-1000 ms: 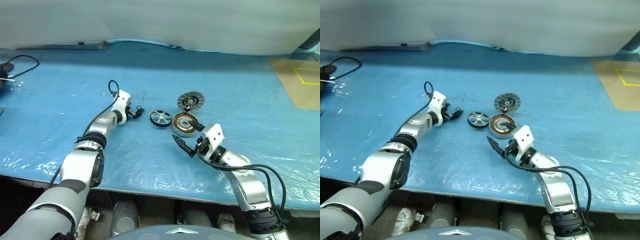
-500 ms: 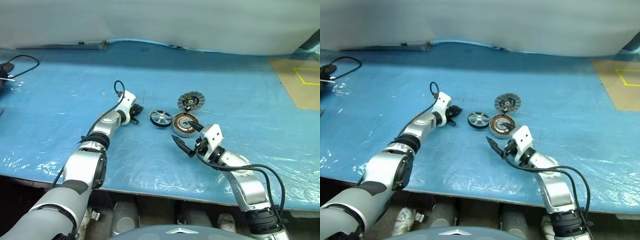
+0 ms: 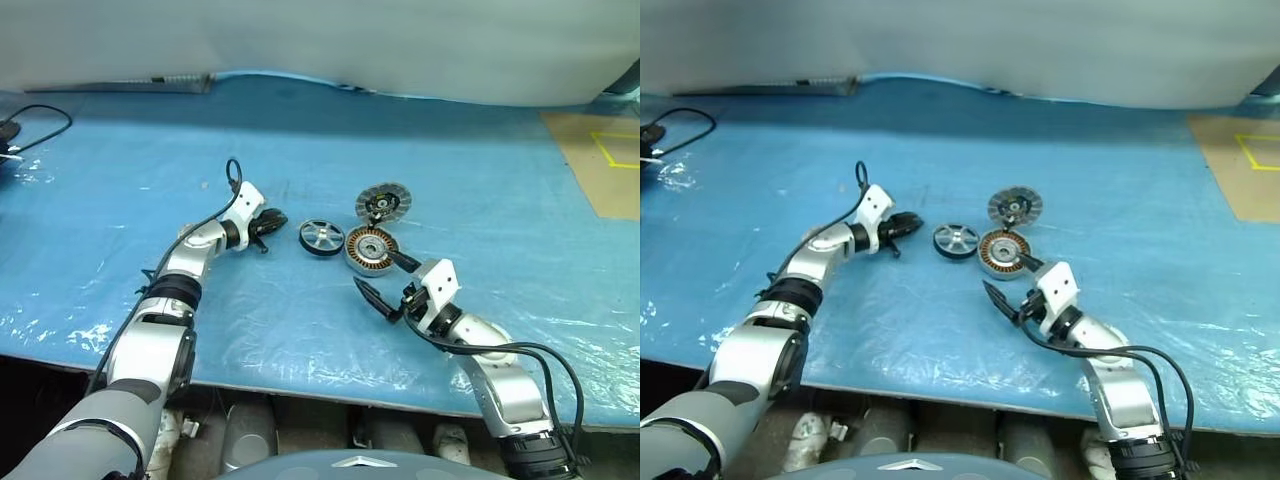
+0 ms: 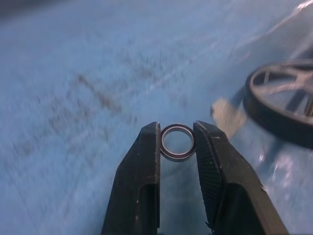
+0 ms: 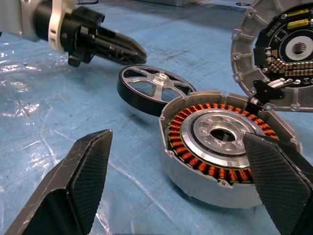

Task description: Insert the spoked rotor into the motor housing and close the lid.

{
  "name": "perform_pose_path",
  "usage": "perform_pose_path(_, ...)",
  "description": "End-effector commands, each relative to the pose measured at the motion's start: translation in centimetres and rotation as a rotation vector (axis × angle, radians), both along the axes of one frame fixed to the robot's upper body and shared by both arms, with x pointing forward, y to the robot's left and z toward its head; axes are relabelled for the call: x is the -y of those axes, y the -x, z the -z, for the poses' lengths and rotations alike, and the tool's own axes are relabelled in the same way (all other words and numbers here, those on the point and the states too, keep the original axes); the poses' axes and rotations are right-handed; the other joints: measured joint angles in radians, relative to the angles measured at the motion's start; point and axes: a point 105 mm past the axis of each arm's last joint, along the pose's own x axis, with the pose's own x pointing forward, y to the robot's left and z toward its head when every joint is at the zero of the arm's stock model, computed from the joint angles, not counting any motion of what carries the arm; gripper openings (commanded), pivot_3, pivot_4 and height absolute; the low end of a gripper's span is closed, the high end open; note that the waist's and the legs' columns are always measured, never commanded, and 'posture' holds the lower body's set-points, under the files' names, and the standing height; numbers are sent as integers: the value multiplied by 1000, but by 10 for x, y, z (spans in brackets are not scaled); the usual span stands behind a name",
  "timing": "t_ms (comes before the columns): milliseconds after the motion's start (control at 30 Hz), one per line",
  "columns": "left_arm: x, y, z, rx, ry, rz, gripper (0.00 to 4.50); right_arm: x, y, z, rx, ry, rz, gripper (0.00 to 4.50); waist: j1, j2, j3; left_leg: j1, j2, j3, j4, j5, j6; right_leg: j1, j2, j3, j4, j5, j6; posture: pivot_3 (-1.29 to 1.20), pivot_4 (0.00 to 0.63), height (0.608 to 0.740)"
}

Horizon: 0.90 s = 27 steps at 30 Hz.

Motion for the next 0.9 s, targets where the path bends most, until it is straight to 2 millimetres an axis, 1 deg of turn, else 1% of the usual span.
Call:
perform_pose_path(33,25,5,-44,115,34,106,685,12,-1,-8,53,-22,48,4500,-2,0,0,0,0,0,0,0,0,0,0,0,0,0,0,0,150,740)
perform_pose_path(133,44,13,-67,135,66,183,685,23,-2,-4,59,-27,111,4500,-3,0,0,1,0,0,-1,0,0,0,0,0,0,0,-1,0,150,740)
perform_pose_path(233,62,25,-73,111,70,282,685,25,1,1,55,-20,121,4500,-5,0,0,1,0,1,-1,0,0,0,0,0,0,0,-1,0,150,740)
perform_pose_path(400,88,49,-66,48,54,456,685,25,4,5,48,-12,124,4500,-5,0,0,2,0,1,-1,0,0,0,0,1,0,0,-1,0,150,740)
perform_pose_path(500,100,58,-61,25,37,517,685,24,5,7,47,-9,124,4500,-5,0,0,2,0,1,-1,0,0,0,0,1,0,0,-1,0,150,740)
perform_pose_path(633,116,58,-46,7,-11,525,685,21,8,14,38,12,112,4500,-5,0,0,1,0,1,0,0,1,0,1,1,0,0,-1,0,150,740)
perform_pose_path(800,135,56,-34,-1,-21,513,685,19,7,16,40,20,117,4500,-5,0,0,1,0,1,1,0,1,1,1,1,0,0,-1,0,150,740)
perform_pose_path(900,141,56,-25,0,-48,514,685,19,6,16,36,28,119,4500,-5,0,0,1,0,1,1,0,1,1,1,1,0,0,0,0,150,740)
